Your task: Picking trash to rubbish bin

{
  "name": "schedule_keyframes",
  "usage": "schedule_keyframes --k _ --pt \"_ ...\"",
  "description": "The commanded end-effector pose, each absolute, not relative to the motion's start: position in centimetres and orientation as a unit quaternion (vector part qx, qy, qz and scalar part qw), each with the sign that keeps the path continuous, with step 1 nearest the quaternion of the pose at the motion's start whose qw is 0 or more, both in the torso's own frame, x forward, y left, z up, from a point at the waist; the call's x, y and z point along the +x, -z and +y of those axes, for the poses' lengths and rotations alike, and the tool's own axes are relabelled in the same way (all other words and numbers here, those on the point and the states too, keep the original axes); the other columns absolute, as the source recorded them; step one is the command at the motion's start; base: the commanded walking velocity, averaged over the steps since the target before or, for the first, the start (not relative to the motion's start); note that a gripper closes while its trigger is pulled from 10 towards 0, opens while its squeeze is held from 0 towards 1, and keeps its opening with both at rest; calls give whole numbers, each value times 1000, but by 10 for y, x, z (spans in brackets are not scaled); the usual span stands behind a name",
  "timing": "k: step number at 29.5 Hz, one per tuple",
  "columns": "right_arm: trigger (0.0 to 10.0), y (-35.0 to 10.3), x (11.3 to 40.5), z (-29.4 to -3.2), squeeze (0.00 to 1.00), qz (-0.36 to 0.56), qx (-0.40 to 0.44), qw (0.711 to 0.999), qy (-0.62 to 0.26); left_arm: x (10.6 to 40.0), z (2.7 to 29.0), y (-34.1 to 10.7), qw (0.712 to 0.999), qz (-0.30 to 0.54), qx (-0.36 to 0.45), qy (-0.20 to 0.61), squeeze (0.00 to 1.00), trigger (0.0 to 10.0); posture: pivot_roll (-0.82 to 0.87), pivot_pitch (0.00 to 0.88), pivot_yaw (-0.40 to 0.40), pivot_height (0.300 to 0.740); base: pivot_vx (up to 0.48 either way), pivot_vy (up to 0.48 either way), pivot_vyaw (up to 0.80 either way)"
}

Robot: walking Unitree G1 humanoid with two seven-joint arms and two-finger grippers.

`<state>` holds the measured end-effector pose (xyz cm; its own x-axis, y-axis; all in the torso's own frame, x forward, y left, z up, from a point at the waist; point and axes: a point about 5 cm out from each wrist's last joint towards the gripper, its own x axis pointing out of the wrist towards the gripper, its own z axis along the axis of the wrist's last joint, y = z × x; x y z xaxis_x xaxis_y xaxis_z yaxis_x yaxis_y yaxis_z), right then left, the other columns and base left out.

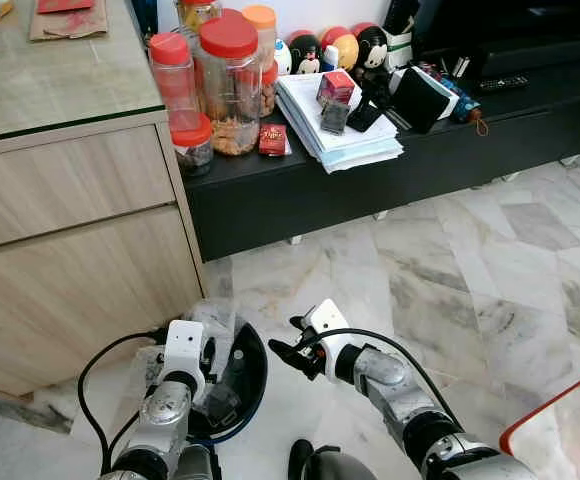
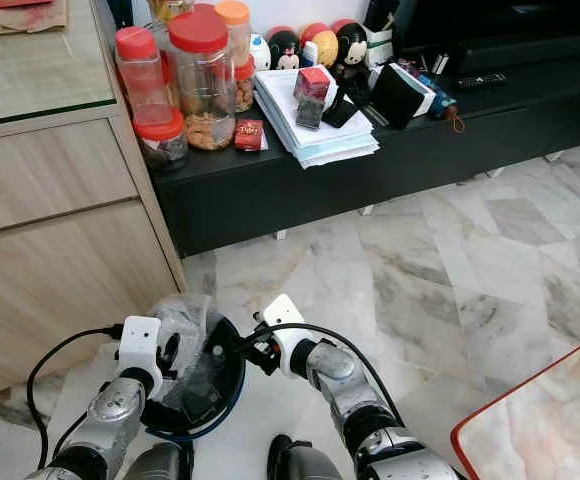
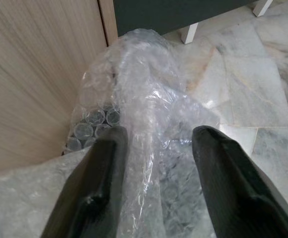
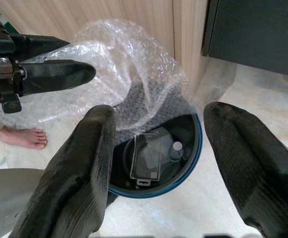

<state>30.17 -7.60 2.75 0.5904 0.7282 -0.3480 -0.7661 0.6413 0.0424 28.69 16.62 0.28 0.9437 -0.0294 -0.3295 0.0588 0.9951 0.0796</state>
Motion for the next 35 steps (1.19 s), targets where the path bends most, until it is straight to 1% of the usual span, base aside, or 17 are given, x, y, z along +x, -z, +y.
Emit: schedule_keyframes --k 1,15,16,20,25,26,28,29,32,34,35 --pt "10000 -23 298 -79 0 178 -56 889 -418 282 165 3 982 181 46 23 1000 10000 107 246 -132 740 0 0 0" --pt "10000 -23 299 -83 0 178 -58 893 -410 282 165 5 981 188 49 14 1000 10000 106 248 -143 740 0 0 0" --pt "10000 -23 300 -83 0 178 -58 894 -406 281 165 5 981 189 51 14 0 10000 103 249 -141 740 0 0 0" --pt "10000 -20 300 -90 0 187 -58 903 -382 276 167 10 979 199 46 0 0 10000 104 248 -143 740 0 0 0" --pt "10000 -14 299 -100 0 202 -55 915 -346 267 176 16 977 202 50 -42 0 10000 99 246 -143 740 0 0 0" --pt "10000 -13 301 -109 0 208 -47 929 -303 266 180 13 980 181 56 -62 0 10000 98 247 -143 740 0 0 0" --pt "10000 -10 303 -124 0 217 -29 947 -237 264 186 7 982 150 65 -89 0 10000 98 247 -143 740 0 0 0" --pt "10000 -11 305 -134 0 217 -7 958 -188 263 191 2 984 126 70 -107 0 10000 103 249 -142 740 0 0 0" --pt "10000 -13 308 -140 0 207 12 966 -156 262 196 -6 984 96 78 -130 0 10000 102 248 -142 740 0 0 0" --pt "10000 -18 311 -142 0 187 -7 971 -150 261 200 -14 984 68 81 -147 0 10000 104 248 -140 740 0 0 0" --pt "10000 -23 314 -142 0 169 -16 976 -140 260 203 -23 983 41 84 -160 0 10000 104 247 -140 740 0 0 0"
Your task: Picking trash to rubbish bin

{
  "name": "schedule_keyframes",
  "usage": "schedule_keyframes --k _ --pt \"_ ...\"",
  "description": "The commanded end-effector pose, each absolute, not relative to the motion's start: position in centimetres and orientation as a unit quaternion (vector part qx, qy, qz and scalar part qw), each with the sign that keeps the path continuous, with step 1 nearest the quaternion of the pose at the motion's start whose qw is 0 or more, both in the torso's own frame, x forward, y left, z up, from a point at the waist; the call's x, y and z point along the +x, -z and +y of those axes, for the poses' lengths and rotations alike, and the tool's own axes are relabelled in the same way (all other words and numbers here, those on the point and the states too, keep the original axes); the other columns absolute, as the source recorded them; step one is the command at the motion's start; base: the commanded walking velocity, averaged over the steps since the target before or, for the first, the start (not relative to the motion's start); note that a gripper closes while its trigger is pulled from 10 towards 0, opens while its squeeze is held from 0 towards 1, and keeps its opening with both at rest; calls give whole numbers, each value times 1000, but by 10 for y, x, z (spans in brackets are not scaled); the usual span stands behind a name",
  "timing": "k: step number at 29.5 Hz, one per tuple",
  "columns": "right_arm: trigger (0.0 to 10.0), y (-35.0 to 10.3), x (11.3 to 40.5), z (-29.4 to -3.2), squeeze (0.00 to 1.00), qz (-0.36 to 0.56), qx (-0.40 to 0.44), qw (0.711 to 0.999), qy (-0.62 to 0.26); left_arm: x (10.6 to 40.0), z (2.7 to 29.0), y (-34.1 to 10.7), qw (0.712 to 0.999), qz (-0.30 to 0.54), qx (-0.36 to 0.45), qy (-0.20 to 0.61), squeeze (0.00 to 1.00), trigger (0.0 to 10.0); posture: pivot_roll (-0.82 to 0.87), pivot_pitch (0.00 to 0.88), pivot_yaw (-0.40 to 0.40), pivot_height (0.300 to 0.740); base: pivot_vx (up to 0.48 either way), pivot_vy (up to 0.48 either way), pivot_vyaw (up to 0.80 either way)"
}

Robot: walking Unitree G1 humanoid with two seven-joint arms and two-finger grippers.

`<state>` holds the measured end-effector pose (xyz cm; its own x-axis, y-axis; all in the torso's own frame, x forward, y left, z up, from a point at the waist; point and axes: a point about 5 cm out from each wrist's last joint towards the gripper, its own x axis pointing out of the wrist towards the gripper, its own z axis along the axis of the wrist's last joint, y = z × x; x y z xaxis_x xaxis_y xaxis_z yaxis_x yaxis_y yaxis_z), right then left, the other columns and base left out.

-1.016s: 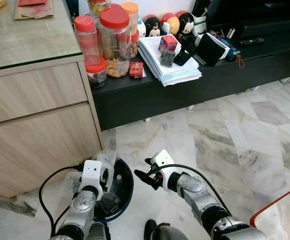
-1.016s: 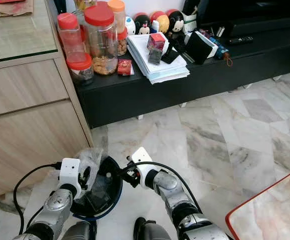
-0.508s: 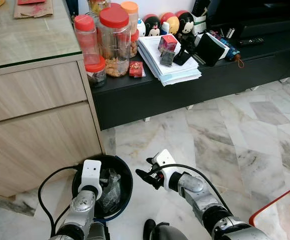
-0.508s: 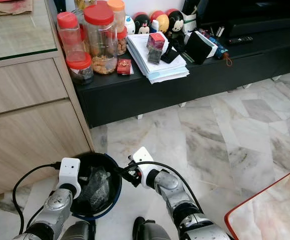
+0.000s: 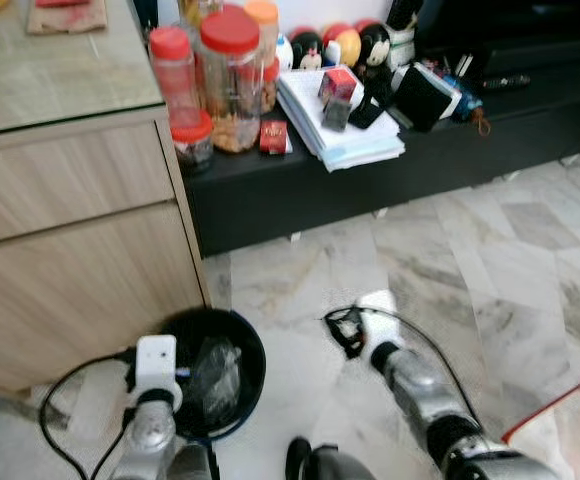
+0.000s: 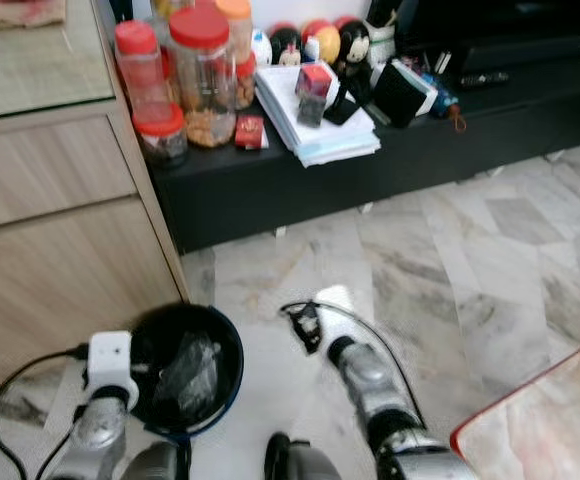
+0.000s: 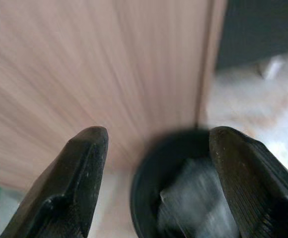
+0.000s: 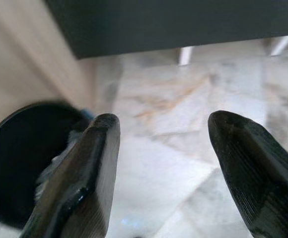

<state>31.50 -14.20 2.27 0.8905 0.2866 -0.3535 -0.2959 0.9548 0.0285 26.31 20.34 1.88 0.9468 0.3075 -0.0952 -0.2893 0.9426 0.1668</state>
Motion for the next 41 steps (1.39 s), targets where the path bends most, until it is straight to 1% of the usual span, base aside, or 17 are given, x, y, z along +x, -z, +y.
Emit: schedule_keyframes --k 1,5,8,10,15,17,30,41 --pt "10000 -25 315 -141 0 162 -14 977 -136 260 204 -27 982 31 85 -166 0 10000 104 247 -140 740 0 0 0" --pt "10000 -37 320 -131 0 117 4 983 -144 262 203 -41 981 -8 85 -175 0 10000 106 243 -141 740 0 0 0" --pt "10000 -57 325 -116 0 48 38 986 -154 268 192 -66 981 -66 97 -154 0 10000 106 234 -139 740 0 0 0" --pt "10000 -65 327 -111 0 21 29 986 -163 272 186 -75 980 -79 106 -145 0 10000 109 229 -137 740 0 0 0" --pt "10000 -84 335 -108 0 -22 31 987 -154 280 174 -91 976 -119 137 -118 0 10000 105 207 -134 740 0 0 0" --pt "10000 -93 338 -107 0 -43 38 987 -151 280 173 -97 973 -130 138 -130 0 10000 97 186 -136 740 0 0 0" --pt "10000 -102 342 -104 0 -55 46 984 -161 285 167 -110 973 -144 133 -122 0 10000 98 157 -142 740 0 0 0" --pt "10000 -109 342 -102 0 -70 43 981 -173 288 163 -112 974 -145 126 -121 0 10000 97 137 -149 740 -254 0 0"
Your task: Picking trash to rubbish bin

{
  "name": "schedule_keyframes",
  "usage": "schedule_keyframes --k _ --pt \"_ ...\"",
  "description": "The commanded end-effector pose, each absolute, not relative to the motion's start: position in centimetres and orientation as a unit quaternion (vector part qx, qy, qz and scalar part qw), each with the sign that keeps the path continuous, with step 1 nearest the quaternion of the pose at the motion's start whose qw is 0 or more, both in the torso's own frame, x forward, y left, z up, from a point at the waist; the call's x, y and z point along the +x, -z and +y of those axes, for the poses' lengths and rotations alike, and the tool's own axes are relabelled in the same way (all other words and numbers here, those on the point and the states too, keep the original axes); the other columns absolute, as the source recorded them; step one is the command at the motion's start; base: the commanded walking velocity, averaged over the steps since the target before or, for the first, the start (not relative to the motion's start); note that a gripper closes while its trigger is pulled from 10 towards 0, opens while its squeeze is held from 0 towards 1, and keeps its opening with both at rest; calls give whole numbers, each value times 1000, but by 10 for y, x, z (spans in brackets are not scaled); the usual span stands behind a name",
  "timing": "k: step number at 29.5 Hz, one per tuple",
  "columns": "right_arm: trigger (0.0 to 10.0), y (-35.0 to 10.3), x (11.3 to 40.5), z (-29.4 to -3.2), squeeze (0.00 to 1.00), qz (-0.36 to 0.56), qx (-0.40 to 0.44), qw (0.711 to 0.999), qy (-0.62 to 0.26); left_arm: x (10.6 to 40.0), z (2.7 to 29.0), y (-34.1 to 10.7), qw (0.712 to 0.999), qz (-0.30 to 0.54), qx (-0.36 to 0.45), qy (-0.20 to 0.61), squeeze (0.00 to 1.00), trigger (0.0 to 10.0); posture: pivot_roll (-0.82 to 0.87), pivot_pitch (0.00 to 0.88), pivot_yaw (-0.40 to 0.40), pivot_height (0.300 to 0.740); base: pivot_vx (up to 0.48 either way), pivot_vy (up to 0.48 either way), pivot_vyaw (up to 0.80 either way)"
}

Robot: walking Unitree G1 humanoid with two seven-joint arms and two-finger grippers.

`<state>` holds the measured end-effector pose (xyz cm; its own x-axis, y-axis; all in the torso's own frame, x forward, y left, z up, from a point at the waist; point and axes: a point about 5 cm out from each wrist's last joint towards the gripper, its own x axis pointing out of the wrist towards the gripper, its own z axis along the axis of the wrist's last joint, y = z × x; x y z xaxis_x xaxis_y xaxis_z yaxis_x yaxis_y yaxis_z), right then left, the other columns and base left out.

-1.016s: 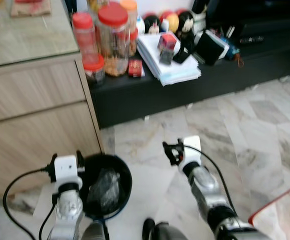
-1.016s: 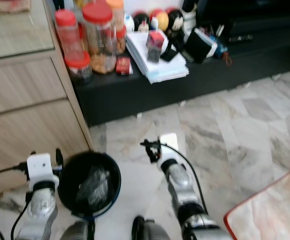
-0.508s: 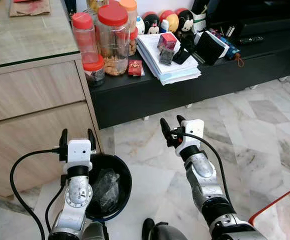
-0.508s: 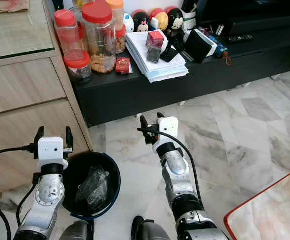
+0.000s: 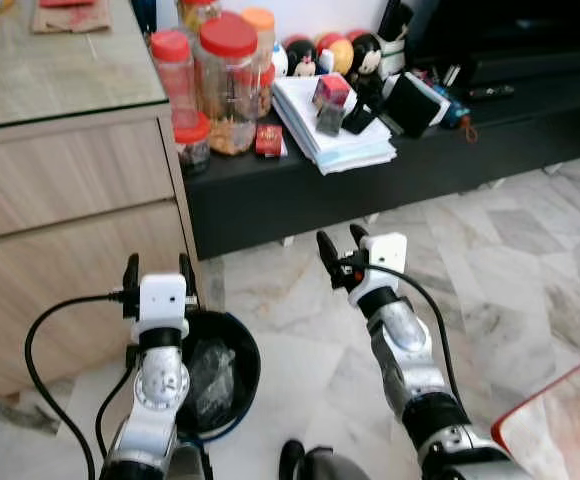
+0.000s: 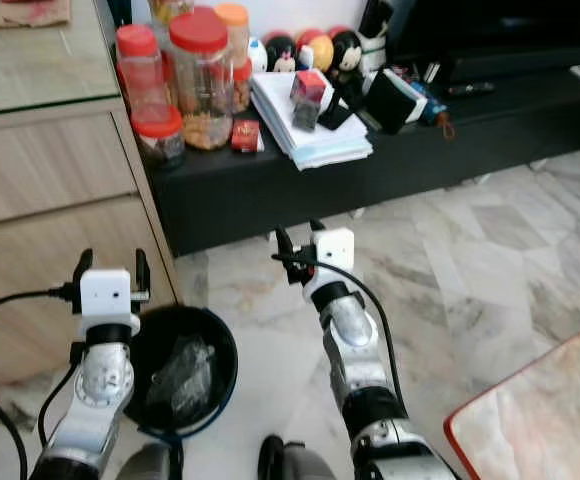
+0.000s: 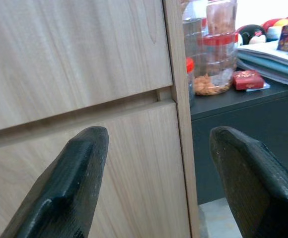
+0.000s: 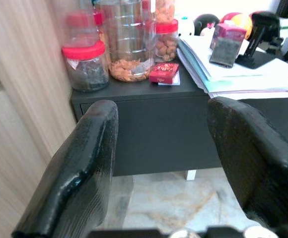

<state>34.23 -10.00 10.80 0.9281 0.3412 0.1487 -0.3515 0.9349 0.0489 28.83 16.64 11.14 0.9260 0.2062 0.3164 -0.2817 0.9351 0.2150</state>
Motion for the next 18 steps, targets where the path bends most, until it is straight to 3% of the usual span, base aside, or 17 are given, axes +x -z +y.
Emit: schedule_keyframes --k 1,7,18 --pt "10000 -109 342 -101 0 -71 44 981 -174 288 162 -112 974 -145 126 -119 0 10000 97 133 -148 740 -259 0 0" --pt "10000 -110 342 -99 0 -73 44 980 -178 288 162 -112 974 -145 125 -118 0 10000 98 131 -148 740 -248 0 0" --pt "10000 -108 339 -95 0 -70 49 979 -185 289 162 -114 975 -146 123 -118 0 10000 97 143 -149 740 0 0 0"
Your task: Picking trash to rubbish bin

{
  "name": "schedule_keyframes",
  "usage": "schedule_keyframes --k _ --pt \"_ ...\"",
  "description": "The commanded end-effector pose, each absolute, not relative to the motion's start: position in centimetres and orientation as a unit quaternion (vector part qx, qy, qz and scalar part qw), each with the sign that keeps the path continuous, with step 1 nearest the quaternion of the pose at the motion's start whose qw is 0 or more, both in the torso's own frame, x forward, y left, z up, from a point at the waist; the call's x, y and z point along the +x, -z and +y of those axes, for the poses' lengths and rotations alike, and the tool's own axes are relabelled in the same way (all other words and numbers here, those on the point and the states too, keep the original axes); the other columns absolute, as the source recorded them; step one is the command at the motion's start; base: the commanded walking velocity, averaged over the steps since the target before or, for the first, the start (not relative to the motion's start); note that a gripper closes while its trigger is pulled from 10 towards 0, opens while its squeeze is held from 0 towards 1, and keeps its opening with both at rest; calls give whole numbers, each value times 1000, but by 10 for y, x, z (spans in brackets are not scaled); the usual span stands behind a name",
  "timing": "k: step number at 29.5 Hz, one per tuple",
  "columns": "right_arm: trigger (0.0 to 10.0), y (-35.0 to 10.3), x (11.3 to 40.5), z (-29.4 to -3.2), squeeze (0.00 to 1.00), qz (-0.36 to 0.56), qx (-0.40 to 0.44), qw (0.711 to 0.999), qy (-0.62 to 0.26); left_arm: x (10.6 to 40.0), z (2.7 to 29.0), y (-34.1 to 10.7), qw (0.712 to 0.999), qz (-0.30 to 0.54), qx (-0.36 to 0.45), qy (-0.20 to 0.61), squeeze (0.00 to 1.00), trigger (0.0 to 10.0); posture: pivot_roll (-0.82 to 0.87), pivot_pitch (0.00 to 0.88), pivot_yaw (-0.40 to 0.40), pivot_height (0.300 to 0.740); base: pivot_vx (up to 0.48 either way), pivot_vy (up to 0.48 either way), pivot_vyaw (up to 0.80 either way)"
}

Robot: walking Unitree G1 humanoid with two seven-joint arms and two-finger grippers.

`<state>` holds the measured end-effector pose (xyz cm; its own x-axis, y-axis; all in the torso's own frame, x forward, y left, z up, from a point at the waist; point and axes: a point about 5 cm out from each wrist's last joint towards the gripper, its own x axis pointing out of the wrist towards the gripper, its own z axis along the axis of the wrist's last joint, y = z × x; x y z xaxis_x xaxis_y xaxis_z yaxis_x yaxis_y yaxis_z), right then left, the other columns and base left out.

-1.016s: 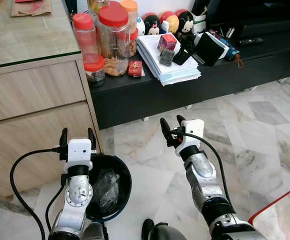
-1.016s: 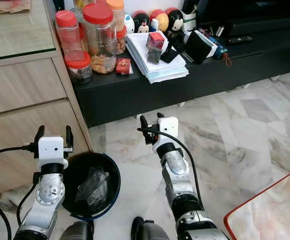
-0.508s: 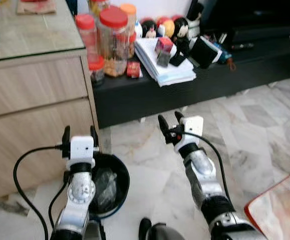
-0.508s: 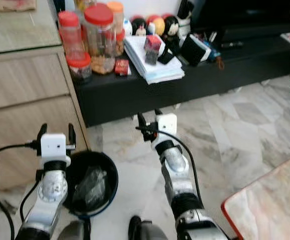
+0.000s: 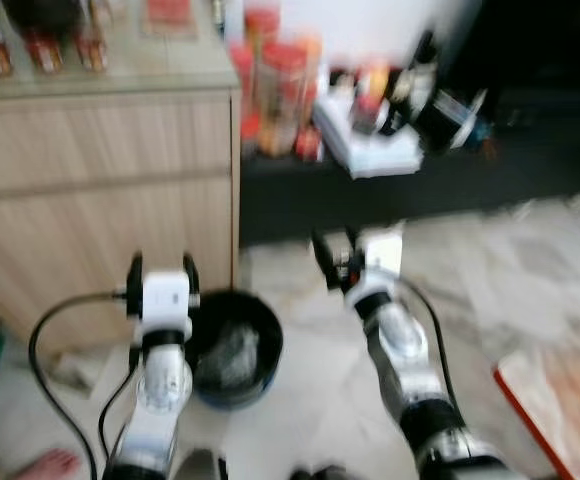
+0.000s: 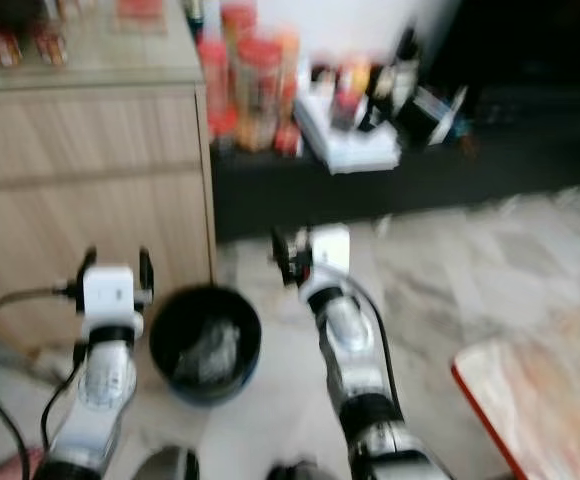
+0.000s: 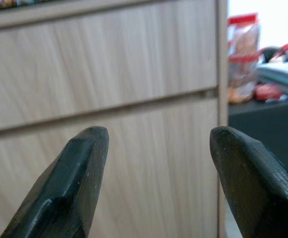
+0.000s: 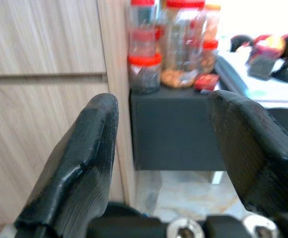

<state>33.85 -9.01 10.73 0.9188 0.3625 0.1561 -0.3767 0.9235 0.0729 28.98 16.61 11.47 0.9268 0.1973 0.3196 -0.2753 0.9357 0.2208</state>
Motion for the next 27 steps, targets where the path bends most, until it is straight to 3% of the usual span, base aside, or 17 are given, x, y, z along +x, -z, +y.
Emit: schedule_keyframes --k 1,27 --pt "10000 -109 339 -94 0 -71 49 979 -186 289 162 -114 975 -146 123 -117 0 10000 97 143 -149 740 0 0 0" --pt "10000 -116 341 -88 0 -77 59 977 -189 293 163 -123 975 -144 124 -118 0 10000 83 194 -137 740 0 0 0"
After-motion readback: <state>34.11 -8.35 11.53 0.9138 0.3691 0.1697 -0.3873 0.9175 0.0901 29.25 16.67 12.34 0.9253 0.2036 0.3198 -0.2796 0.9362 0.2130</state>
